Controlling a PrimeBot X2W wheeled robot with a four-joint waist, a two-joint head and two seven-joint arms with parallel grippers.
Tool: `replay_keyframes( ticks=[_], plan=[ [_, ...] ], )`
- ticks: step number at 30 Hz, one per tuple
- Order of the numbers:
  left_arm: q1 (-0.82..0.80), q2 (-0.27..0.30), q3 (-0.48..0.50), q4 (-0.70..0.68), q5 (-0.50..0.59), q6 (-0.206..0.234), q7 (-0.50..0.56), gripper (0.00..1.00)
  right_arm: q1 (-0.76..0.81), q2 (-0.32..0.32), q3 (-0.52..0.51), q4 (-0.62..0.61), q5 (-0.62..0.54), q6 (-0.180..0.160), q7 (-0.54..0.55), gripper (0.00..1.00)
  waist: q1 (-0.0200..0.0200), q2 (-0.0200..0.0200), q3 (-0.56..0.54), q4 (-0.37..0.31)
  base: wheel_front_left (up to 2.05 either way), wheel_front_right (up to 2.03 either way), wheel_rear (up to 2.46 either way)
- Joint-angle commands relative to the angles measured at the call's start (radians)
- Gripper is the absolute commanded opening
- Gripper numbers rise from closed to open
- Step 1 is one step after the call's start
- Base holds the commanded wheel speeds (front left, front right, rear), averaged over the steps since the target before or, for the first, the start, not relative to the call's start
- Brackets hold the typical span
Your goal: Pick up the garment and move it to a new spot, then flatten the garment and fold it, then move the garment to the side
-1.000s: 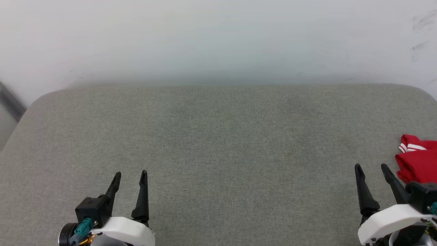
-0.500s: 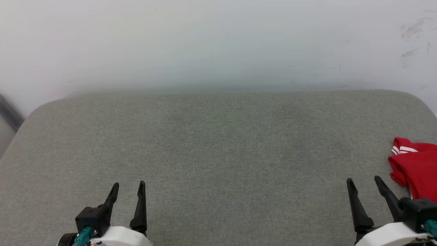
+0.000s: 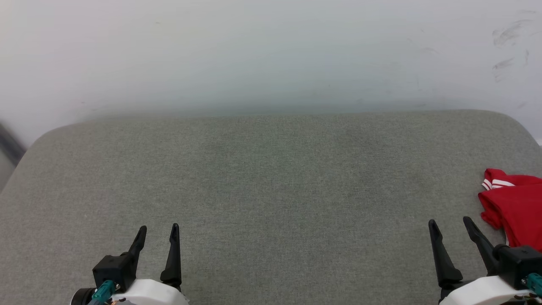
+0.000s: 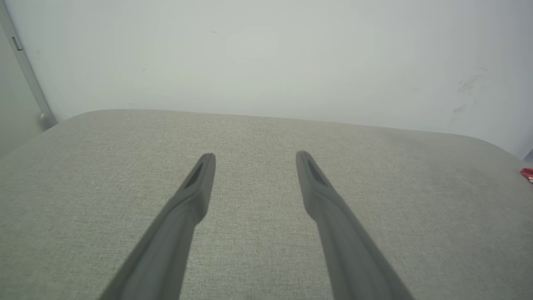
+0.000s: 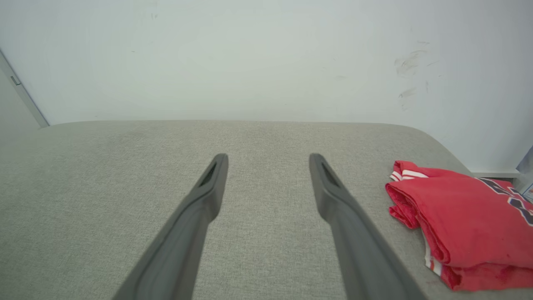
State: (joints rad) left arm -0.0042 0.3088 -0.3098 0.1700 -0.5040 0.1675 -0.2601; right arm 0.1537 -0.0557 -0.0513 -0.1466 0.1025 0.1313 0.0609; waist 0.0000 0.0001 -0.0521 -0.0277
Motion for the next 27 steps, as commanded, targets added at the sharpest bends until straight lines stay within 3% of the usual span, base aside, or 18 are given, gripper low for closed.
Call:
replay_keyframes(
  ticks=[1,2,3,27],
  plan=[
    [-0.007,-0.001,0.004,0.003,0.002,-0.003,-0.007,1.0,0.007,0.005,0.001,-0.005,0.001,-0.001,-0.008,1.0,0.0,-0.0001,-0.001,0.001,0.0,0.0,0.0],
    [-0.008,-0.003,0.005,0.002,0.0,-0.005,-0.007,1.0,0.008,0.005,0.0,-0.005,0.002,-0.001,-0.008,1.0,0.0,-0.0001,-0.001,0.001,0.0,0.0,0.0],
    [0.001,-0.003,0.0,0.003,-0.002,0.0,0.001,0.0,0.0,0.0,0.0,0.002,0.0,0.0,-0.004,0.0,0.0,-0.0001,-0.001,0.001,0.0,0.0,0.0],
    [-0.03,-0.077,0.117,0.034,-0.323,-0.086,0.106,0.0,-0.076,-0.013,0.001,0.12,0.45,0.0,-0.002,0.0,0.0,-0.0001,0.01,0.006,0.0,0.0,0.0]
  ],
)
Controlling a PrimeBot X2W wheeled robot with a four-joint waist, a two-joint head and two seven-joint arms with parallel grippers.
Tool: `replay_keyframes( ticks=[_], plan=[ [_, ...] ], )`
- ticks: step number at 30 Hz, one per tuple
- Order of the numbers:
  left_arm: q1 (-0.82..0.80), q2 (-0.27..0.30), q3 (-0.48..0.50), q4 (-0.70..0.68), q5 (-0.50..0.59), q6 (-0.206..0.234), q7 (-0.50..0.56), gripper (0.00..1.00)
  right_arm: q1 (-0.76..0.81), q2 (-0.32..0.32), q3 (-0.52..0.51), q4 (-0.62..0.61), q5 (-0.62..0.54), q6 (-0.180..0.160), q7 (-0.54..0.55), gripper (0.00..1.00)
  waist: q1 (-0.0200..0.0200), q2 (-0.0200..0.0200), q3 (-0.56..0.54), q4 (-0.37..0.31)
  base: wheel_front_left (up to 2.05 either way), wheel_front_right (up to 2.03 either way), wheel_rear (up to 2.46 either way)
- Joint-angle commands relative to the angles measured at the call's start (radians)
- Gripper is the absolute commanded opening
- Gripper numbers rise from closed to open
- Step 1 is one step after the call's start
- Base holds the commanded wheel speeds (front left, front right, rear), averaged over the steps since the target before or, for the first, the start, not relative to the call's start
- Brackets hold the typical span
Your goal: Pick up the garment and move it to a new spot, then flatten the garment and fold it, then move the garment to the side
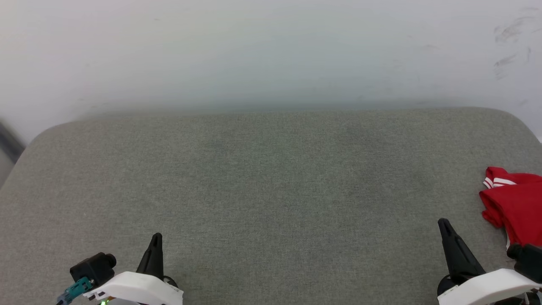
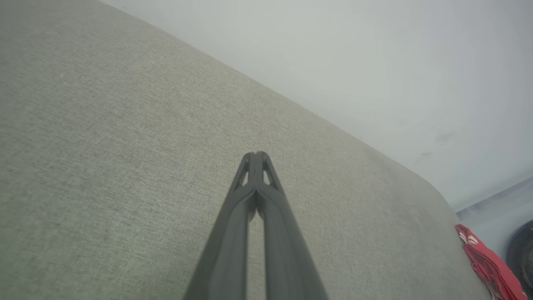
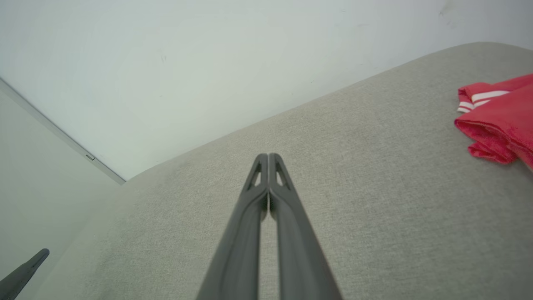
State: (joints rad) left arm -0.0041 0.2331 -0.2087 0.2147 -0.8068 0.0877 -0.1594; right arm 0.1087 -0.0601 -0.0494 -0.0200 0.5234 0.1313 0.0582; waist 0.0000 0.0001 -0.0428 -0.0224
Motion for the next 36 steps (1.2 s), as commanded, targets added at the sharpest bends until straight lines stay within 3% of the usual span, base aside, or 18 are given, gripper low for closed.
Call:
replay_keyframes(
  ticks=[1,36],
  plan=[
    [-0.031,-0.004,0.02,-0.01,-0.032,-0.01,0.009,0.0,-0.033,-0.009,-0.001,-0.002,0.047,0.0,0.001,0.0,0.0,-0.0001,0.001,0.0,0.0,0.0,0.0],
    [-0.069,-0.083,0.157,0.006,-0.386,-0.107,0.129,0.0,-0.122,-0.013,-0.014,0.118,0.535,0.0,0.013,0.0,0.0,-0.0001,0.016,0.008,0.0,0.0,0.0]
  ],
)
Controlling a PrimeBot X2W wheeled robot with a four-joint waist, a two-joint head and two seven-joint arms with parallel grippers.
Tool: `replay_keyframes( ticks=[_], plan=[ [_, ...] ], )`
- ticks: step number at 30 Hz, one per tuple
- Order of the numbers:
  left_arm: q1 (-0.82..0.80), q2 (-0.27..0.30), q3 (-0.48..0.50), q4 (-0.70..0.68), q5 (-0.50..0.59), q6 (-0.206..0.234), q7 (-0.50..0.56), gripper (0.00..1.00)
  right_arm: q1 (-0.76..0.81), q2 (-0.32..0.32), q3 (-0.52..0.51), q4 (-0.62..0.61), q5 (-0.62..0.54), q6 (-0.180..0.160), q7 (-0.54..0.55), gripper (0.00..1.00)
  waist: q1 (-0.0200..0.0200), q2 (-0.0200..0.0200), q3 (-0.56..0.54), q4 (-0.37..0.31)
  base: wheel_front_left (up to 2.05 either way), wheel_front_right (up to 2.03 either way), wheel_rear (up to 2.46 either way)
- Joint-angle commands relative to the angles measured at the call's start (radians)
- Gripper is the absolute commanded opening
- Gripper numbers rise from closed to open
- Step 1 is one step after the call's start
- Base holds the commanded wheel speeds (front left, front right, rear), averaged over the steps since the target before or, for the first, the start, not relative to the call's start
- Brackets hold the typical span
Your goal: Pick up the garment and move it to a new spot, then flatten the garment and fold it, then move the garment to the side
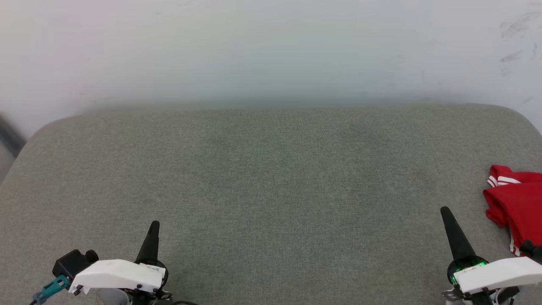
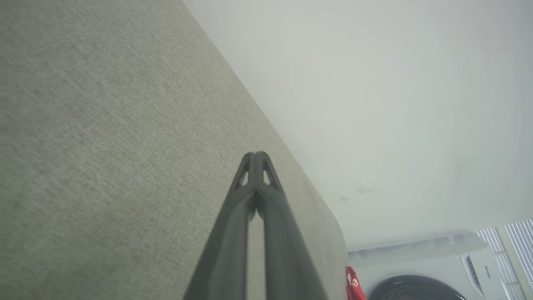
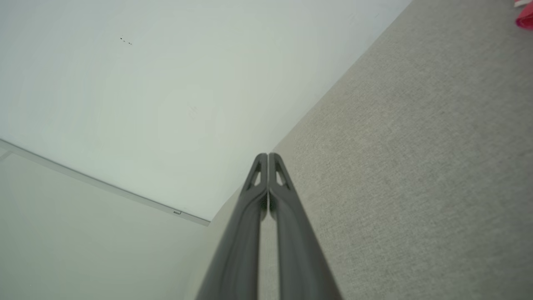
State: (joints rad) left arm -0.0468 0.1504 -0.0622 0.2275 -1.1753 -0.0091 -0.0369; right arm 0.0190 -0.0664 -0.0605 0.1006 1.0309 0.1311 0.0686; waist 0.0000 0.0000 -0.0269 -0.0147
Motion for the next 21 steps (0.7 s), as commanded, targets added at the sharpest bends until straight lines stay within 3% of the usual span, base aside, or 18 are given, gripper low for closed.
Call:
replay_keyframes(
  ticks=[1,21],
  plan=[
    [-0.027,-0.003,0.014,-0.006,-0.026,-0.012,0.009,0.0,-0.034,-0.007,-0.004,0.0,0.039,0.0,0.003,0.0,0.0,0.0,0.001,0.0,0.0,0.0,0.0],
    [-0.044,-0.04,0.077,0.003,-0.185,-0.055,0.063,0.0,-0.072,-0.005,-0.014,0.055,0.255,0.0,0.012,0.0,0.0,0.0,0.01,0.005,0.0,0.0,0.0]
  ],
)
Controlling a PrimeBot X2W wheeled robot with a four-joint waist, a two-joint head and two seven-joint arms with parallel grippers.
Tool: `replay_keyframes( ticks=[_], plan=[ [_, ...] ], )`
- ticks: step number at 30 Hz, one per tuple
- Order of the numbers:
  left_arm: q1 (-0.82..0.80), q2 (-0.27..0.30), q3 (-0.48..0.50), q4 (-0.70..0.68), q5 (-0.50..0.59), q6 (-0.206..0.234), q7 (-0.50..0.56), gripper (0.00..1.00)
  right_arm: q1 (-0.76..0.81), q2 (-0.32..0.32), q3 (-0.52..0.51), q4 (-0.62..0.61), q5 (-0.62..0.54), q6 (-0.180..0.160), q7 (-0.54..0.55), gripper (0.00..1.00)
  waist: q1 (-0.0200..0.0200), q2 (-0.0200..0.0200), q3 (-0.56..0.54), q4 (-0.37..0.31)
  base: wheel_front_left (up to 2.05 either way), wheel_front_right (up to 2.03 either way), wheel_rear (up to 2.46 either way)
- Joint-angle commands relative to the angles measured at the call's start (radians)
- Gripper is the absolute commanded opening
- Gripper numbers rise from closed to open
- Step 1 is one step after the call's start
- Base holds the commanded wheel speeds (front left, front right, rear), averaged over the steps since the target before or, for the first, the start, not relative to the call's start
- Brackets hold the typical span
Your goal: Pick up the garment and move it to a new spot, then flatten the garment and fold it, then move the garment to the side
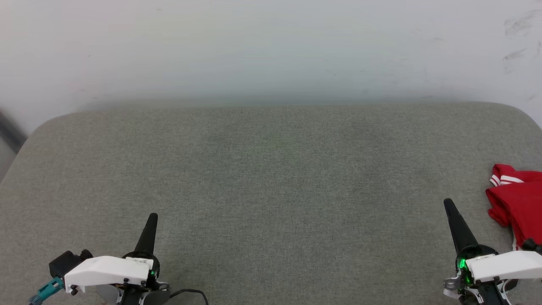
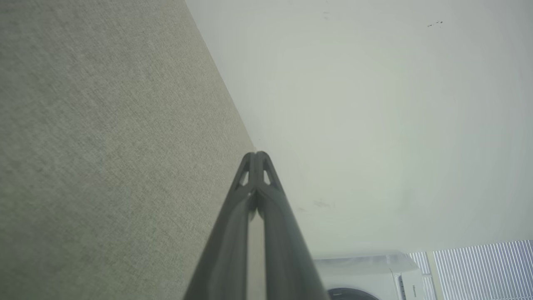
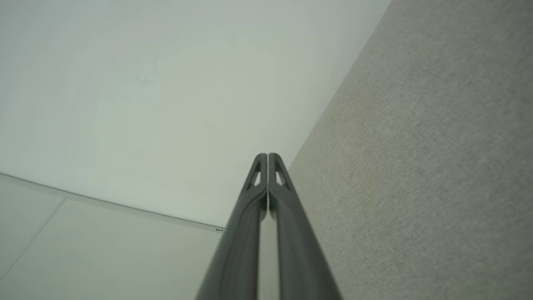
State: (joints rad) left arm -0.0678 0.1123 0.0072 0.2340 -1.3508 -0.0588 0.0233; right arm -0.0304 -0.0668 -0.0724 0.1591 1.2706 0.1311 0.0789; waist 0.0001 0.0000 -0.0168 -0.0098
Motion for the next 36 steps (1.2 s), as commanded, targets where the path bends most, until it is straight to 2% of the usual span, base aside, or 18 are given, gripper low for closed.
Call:
replay_keyframes(
  ticks=[1,36],
  plan=[
    [-0.024,-0.004,0.011,-0.003,-0.017,-0.008,0.006,0.0,-0.024,-0.005,-0.002,-0.001,0.025,0.0,0.002,0.0,-0.0001,0.0,0.001,0.0,0.0,0.0,0.0],
    [-0.043,-0.052,0.093,0.009,-0.226,-0.066,0.079,0.0,-0.077,0.002,-0.02,0.074,0.307,-0.001,0.017,0.0,-0.0001,0.0,0.016,0.008,0.0,0.0,0.0]
  ],
)
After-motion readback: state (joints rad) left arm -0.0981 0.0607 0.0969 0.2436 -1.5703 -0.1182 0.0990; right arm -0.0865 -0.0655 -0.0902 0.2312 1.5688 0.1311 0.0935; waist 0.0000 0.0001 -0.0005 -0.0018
